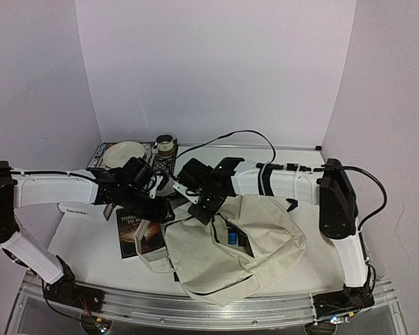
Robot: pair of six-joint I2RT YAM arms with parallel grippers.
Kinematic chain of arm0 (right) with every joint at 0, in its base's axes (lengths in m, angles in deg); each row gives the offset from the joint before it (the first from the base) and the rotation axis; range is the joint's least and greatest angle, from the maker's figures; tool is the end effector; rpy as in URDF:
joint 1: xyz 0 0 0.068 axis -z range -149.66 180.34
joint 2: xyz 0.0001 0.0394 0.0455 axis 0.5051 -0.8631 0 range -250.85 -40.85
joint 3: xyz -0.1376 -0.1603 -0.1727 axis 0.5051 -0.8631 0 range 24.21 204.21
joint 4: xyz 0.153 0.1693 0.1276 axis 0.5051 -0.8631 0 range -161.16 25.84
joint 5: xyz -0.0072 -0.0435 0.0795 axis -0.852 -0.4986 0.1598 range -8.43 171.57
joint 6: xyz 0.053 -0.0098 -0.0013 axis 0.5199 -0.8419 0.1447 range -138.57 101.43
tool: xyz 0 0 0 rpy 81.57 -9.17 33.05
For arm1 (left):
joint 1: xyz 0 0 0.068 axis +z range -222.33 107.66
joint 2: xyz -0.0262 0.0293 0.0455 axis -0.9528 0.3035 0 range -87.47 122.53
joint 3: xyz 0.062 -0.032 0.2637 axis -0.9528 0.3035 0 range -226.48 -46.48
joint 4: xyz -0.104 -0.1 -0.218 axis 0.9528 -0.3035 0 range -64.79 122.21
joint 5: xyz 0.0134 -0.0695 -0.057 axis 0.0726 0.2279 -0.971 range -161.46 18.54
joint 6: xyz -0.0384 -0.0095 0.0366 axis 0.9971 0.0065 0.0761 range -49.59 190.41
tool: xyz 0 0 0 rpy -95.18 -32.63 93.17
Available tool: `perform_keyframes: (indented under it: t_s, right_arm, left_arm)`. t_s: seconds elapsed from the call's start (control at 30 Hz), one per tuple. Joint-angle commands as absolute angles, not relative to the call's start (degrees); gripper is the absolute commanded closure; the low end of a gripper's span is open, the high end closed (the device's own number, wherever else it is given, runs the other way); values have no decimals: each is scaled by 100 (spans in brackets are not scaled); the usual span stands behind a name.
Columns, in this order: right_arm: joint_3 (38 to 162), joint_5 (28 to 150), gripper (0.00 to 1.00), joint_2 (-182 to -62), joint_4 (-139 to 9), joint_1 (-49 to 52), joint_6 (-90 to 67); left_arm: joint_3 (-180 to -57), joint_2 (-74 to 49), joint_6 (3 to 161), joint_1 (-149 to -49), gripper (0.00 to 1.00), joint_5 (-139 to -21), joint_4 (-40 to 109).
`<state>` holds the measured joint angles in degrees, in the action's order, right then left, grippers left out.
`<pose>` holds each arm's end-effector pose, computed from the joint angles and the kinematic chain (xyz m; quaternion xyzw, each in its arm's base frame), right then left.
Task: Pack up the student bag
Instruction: Pick up the lower front pocket of the student bag.
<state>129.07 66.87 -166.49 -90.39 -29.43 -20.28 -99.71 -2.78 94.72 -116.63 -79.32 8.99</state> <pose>0.2586 0.4259 0.2179 -0.4314 0.8171 0.0723 0.3755 0.2105 -0.2123 0.2105 0.1855 0.9326 -0.2246 0.2131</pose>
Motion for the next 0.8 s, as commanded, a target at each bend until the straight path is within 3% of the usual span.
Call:
perform_keyframes:
  t_s: [0.0,0.23,0.4,0.63,0.77]
  right_arm:
    - [13344,6516,50,-17021,-9401,-2888,-2299]
    - [13672,6460,53,-17445,-9487,-2829,-2351]
    - [13732,6531,61,-17526,-9525,-2807,-2358]
    - [13664,6484,91,-17331,-9607,-2785,-2335]
    - [13557,6523,99,-17002,-9606,-2787,-2316]
  left_arm:
    - [-9875,-581,9569,-11627,40,-8068,1117]
    - [-9776,-706,9607,-11626,40,-8148,1111]
    - [-9744,-765,9607,-11628,40,-8186,1117]
    - [-9798,-713,9572,-11626,40,-8229,1114]
    - [-9908,-625,9510,-11627,40,-8256,1117]
